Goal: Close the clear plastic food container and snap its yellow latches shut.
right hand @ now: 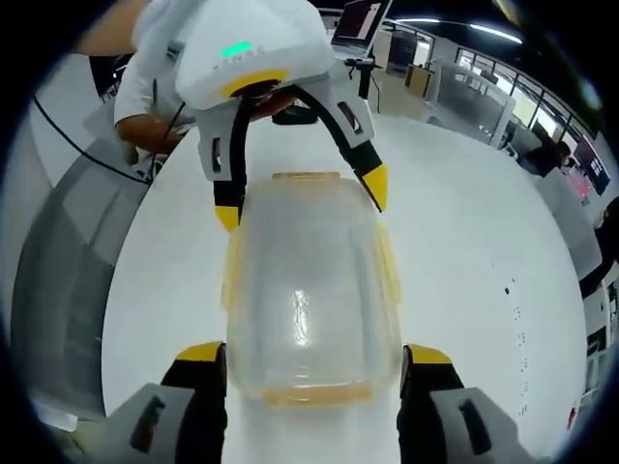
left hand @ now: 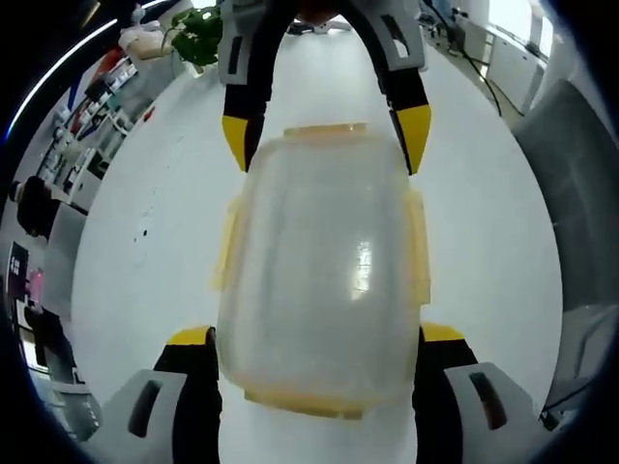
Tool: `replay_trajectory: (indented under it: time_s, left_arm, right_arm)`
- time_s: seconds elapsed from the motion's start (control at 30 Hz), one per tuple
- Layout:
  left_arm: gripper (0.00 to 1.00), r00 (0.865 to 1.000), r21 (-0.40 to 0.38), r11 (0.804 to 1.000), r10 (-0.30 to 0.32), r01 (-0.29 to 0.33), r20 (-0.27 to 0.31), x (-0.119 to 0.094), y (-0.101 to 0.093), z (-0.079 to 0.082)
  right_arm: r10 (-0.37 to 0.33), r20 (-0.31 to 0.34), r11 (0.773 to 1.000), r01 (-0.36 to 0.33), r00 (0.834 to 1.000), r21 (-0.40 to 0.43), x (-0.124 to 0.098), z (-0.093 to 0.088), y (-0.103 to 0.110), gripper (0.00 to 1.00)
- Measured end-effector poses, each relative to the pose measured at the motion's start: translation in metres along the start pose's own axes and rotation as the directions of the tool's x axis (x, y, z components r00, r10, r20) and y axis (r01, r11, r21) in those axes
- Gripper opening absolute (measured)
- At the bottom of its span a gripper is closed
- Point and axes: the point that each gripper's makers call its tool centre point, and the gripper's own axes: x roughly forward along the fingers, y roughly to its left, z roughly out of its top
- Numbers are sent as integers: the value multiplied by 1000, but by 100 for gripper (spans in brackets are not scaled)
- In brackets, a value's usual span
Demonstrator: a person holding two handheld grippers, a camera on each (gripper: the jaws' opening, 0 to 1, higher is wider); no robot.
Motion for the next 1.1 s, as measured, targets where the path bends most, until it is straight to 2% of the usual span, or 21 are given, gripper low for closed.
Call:
replay_trajectory:
  time_s: [0.67, 0.8, 0.87, 1.1]
  left_arm:
    - [81, 1000, -2, 1000, 15, -15, -10, -1, -2, -1]
    - [81, 1000, -1, 1000, 26, -26, -10, -1, -2, -2]
    - [82, 999, -25, 999, 32, -32, 2, -3, -2, -1]
    - [86, 998, -52, 997, 60, -59, 21, -10, -2, -3]
  right_arm:
    - [-3, 0, 1000, 3, 1000, 0, 1, 1, 0, 73]
    - [-14, 31, 999, 13, 999, 40, -2, 3, 2, 73]
    - [-17, 58, 998, 13, 998, 63, -3, 5, 5, 76]
    - [-62, 83, 995, 55, 995, 88, -7, 6, 7, 76]
